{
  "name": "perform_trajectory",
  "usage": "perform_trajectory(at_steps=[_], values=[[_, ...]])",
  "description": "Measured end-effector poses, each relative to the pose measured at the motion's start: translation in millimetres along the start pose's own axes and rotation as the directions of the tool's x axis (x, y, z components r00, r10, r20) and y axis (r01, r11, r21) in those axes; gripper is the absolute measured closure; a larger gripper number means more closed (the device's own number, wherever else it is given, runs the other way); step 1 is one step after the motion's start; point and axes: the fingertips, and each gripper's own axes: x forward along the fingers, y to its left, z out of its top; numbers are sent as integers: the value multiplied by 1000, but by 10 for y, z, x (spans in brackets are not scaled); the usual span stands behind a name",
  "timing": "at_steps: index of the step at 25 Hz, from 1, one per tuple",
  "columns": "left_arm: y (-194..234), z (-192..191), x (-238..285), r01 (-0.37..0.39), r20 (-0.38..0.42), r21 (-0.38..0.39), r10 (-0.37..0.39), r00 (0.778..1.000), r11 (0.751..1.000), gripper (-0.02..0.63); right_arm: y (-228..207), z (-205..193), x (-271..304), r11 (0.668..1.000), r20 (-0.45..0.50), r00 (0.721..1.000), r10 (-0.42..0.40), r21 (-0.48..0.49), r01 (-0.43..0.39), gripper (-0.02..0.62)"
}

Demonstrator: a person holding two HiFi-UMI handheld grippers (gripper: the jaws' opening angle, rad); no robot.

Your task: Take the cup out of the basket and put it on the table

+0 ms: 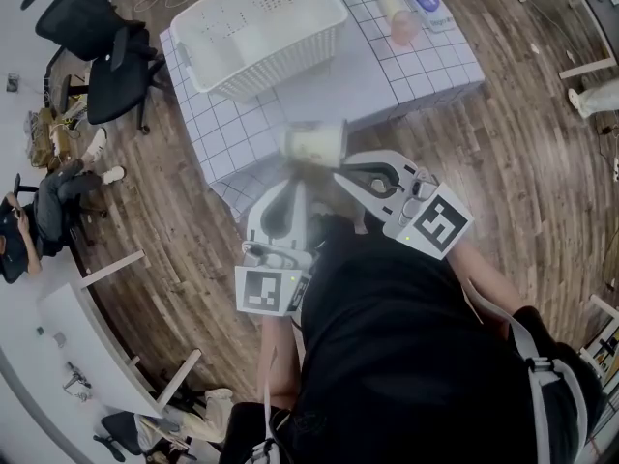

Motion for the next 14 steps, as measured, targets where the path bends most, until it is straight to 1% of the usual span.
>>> perform_trajectory(at_steps=[5,9,14], values=[[12,16,2,-7,4,12,7,1000,1000,597,-39,36,-9,1000,16,1000,4,-19,-4,574],[8,26,14,-15,8,3,15,1000,1000,597,-54,15,-10,1000,2,1000,2,-11,-2,574],[19,22,13,-19,11,4,19,1000,1000,597,-51,34,7,1000,11,1000,5,-17,-5,574]])
